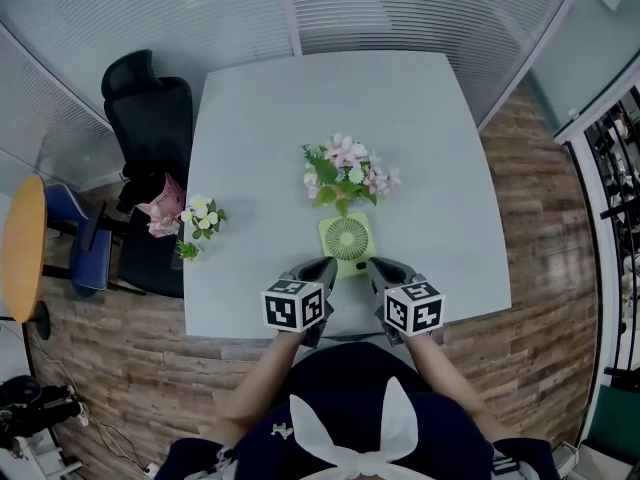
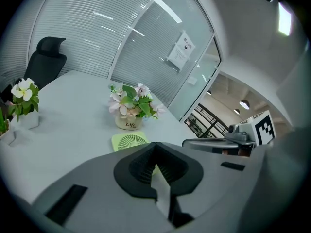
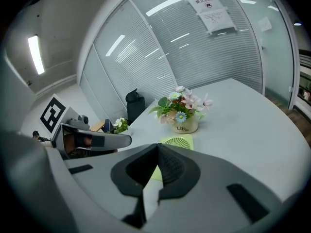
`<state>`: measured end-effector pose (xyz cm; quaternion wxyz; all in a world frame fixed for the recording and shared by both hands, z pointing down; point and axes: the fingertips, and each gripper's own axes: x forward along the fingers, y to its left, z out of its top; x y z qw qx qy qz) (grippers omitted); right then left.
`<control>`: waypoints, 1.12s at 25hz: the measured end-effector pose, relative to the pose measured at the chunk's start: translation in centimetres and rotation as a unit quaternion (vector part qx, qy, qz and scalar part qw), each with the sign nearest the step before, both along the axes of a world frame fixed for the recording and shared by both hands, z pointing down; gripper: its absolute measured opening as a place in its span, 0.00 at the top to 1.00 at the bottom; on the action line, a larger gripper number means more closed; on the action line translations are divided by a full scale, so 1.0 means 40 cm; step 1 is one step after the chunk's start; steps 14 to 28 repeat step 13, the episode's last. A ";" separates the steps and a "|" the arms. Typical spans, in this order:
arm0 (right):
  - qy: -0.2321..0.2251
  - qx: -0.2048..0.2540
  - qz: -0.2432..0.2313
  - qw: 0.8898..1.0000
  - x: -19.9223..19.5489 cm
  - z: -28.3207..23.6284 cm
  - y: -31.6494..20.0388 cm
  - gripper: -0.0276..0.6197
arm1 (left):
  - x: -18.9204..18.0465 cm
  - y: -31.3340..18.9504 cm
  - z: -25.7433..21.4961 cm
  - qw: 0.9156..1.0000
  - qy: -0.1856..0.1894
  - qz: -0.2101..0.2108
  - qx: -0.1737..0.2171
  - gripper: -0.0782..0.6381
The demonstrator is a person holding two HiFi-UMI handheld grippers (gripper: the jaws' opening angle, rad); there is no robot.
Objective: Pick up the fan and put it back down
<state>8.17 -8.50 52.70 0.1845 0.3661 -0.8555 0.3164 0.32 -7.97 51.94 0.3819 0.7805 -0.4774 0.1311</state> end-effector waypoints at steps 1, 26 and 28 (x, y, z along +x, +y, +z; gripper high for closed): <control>0.000 0.001 0.000 1.000 0.001 -0.004 0.003 0.95 | 0.000 0.003 -0.006 1.000 0.001 -0.002 0.002 0.86; 0.004 0.032 -0.006 0.999 -0.013 -0.064 0.026 0.95 | -0.003 0.022 -0.052 0.999 -0.011 -0.004 0.030 0.86; 0.004 0.032 -0.006 0.999 -0.013 -0.064 0.026 0.95 | -0.003 0.022 -0.052 0.999 -0.011 -0.004 0.030 0.86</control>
